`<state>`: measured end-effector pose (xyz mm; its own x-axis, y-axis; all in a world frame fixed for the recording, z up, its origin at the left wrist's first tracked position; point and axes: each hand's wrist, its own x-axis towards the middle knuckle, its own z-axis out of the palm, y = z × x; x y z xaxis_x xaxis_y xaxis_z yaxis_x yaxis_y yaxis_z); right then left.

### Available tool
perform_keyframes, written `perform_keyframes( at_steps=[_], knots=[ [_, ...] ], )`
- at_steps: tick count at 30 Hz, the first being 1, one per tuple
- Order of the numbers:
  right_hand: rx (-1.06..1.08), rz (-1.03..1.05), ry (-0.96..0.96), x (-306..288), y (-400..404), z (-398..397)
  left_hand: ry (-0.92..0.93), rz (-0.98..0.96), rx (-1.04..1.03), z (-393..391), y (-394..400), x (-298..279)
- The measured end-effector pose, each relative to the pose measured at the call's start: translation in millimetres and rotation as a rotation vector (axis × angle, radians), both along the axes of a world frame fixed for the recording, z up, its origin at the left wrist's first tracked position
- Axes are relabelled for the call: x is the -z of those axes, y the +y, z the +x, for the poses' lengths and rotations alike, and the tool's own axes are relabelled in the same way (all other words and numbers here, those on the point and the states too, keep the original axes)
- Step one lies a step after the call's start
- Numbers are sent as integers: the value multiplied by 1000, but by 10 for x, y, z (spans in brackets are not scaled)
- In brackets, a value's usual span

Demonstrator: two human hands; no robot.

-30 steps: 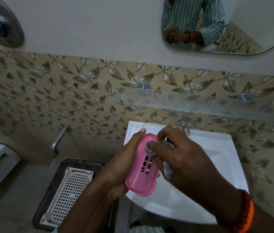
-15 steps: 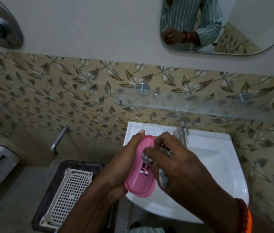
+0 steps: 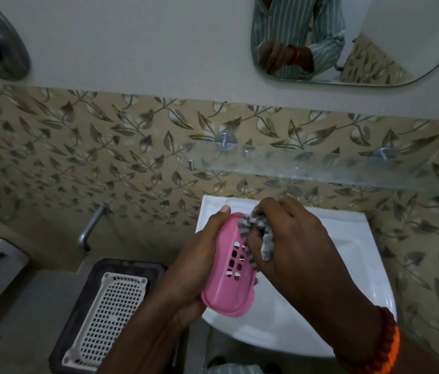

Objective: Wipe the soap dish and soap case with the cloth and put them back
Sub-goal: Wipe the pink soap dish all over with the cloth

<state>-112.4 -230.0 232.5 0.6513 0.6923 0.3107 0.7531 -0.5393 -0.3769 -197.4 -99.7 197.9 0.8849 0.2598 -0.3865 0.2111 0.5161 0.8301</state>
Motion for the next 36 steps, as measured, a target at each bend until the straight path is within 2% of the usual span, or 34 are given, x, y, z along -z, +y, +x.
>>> perform_keyframes(
  at_steps=[4,7,10,16,22,27,30,32,36],
  knots=[
    [117,-88,28,33,-32,-105,-4,-8,-42,11,-13,-1],
    [0,-73,63,7,-101,-207,19,5,-77,16,39,9],
    [-82,-67,221,-35,-158,-317,-8,-9,-82,16,149,4],
    [16,73,60,-157,-80,-8,-14,46,2,25,62,-5],
    [-152,19,150,-167,-171,-214,19,80,-8,14,169,-34],
    [-23,160,62,-201,-86,-11,-17,142,15,5,92,-18],
    [-151,80,169,-117,-149,-279,12,140,-19,9,189,-29],
    [-211,51,174,-103,-149,-285,29,123,-37,11,244,-52],
    [-57,183,58,-196,-50,22,15,211,-15,67,179,-82]
  ],
)
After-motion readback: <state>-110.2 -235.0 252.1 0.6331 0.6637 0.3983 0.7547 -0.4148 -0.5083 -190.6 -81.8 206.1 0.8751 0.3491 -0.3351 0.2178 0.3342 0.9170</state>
